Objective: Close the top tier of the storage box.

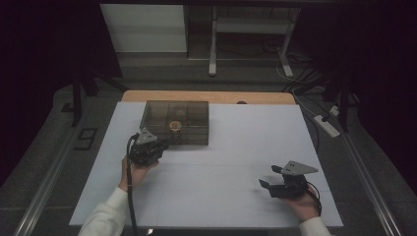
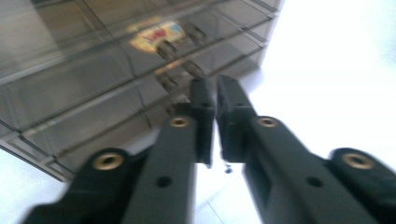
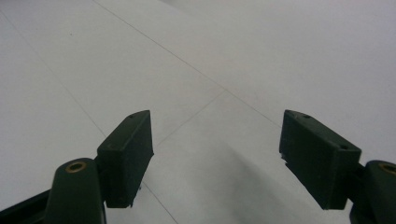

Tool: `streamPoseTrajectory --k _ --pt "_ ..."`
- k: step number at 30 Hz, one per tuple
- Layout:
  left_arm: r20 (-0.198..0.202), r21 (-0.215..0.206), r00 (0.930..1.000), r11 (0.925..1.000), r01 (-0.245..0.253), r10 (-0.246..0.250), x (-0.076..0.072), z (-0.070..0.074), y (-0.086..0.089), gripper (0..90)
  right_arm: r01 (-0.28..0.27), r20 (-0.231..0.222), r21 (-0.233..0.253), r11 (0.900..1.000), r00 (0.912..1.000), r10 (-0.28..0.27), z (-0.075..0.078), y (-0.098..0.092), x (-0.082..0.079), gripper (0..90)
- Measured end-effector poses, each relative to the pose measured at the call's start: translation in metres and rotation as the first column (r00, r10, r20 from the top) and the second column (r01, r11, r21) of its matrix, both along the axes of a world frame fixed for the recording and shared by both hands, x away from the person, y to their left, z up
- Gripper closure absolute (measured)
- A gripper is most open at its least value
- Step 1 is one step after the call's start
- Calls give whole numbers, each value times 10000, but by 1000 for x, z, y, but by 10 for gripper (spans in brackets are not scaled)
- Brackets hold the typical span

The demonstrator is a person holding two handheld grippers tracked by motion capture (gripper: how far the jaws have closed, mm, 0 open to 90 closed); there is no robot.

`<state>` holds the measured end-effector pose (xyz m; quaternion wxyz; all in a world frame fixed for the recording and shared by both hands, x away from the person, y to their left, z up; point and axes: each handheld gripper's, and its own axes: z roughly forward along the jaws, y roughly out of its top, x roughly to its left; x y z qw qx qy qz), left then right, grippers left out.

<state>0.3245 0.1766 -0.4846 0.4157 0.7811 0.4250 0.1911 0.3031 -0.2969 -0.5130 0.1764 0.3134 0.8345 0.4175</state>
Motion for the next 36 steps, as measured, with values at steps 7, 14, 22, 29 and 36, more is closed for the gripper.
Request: streamPoseTrajectory --k 7,14,22,29,36 --pt "-498 659 9988 9978 68 -36 -21 -6 -5 414 -43 -26 -7 10000 10000 43 0 0 1 251" --pt "-849 554 9963 9982 213 -165 -39 -11 -2 286 -84 -104 48 10000 9999 84 0 -2 0 246" --pt "-1308 451 9914 9989 85 -25 -63 -25 11 260 -65 -82 175 9998 9999 67 1 -13 -7 245" --pt "-1469 486 9891 9988 -55 126 -78 -32 19 254 -131 -34 325 9994 9999 132 -1 -22 -11 245" --pt "-1457 468 9892 9989 -102 169 -78 -32 21 246 -396 -74 199 9990 9992 397 -2 -18 -11 244"
